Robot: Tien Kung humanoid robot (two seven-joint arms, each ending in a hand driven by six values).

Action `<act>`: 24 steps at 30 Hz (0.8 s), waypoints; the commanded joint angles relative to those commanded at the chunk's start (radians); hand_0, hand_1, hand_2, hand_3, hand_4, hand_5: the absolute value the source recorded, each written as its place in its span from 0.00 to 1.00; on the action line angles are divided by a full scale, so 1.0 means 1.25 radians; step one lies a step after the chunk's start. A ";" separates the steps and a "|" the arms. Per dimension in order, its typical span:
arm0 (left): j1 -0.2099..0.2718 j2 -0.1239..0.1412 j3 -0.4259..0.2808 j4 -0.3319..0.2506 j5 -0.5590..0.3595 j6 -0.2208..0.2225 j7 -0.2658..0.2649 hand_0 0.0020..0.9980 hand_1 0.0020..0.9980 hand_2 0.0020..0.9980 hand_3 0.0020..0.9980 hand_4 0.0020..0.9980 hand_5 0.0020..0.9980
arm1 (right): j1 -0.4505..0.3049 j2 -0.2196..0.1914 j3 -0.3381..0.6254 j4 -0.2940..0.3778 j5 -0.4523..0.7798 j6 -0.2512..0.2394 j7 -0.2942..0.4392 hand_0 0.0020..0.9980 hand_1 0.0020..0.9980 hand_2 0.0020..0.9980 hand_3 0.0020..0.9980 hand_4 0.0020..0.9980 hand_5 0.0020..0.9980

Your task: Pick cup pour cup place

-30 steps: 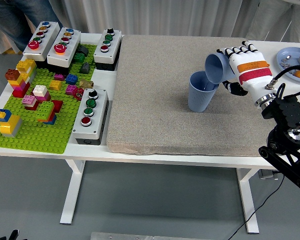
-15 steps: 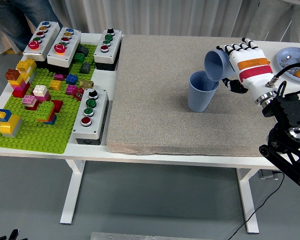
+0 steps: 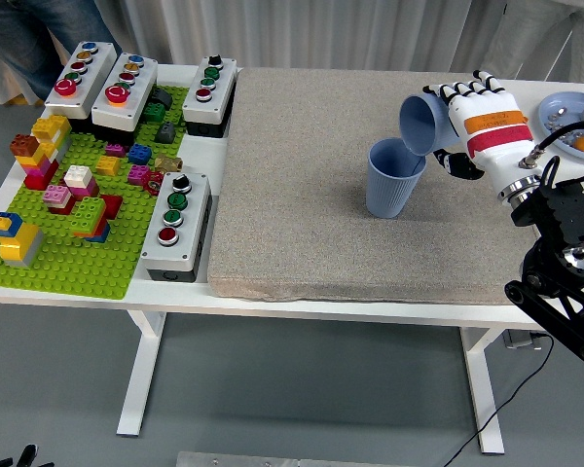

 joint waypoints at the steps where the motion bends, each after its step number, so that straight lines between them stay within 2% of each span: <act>1: 0.000 0.000 0.000 0.000 0.000 0.000 0.000 0.72 0.65 0.73 0.66 0.47 0.99 | 0.000 0.001 0.000 0.000 0.001 0.000 0.000 0.95 0.74 0.61 0.66 0.73 0.17; 18: 0.004 0.000 0.005 0.000 -0.006 0.000 0.000 0.71 0.65 0.73 0.66 0.47 0.99 | -0.005 0.004 -0.001 0.003 0.009 -0.004 -0.002 0.96 0.74 0.61 0.66 0.72 0.15; 24: 0.005 0.000 0.006 0.000 -0.007 0.000 0.000 0.71 0.65 0.73 0.66 0.47 0.99 | -0.009 0.007 0.011 0.001 0.046 -0.010 0.008 0.95 0.74 0.61 0.66 0.72 0.14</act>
